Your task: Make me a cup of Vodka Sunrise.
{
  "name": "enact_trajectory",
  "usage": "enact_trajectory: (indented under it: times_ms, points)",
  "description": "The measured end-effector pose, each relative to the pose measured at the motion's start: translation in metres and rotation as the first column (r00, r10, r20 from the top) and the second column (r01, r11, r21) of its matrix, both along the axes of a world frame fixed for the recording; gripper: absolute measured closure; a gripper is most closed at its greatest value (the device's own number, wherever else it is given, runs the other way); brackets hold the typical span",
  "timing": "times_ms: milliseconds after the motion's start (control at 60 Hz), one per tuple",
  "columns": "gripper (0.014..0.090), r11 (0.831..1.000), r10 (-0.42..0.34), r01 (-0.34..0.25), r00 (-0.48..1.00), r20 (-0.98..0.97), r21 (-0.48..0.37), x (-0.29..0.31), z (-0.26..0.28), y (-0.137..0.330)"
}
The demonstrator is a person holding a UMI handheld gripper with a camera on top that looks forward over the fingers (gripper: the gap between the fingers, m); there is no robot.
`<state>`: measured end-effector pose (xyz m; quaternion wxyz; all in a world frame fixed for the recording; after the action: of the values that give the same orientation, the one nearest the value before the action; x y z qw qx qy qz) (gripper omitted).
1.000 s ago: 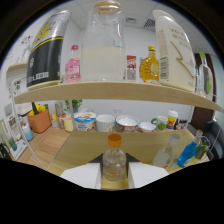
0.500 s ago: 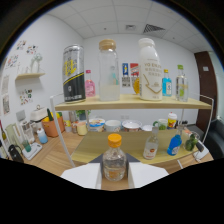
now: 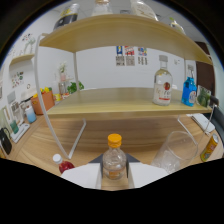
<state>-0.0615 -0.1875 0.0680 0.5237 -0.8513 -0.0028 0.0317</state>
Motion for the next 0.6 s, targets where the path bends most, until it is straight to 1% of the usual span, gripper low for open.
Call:
enact_trajectory:
  times_ms: [133, 250, 283, 367, 600]
  points:
    - [0.0695, 0.998, -0.009, 0.01, 1.0, 0.008, -0.056, -0.001, -0.029, -0.003]
    - [0.0691, 0.996, 0.003, 0.0, 1.0, 0.029, -0.094, -0.004, -0.046, -0.009]
    - [0.0692, 0.997, 0.008, -0.005, 0.999, 0.038, -0.082, -0.004, -0.044, -0.01]
    - [0.069, 0.996, 0.02, -0.017, 0.999, 0.041, -0.085, -0.007, -0.045, -0.011]
    - [0.0678, 0.994, 0.021, -0.017, 0.999, 0.042, -0.105, -0.006, -0.049, -0.015]
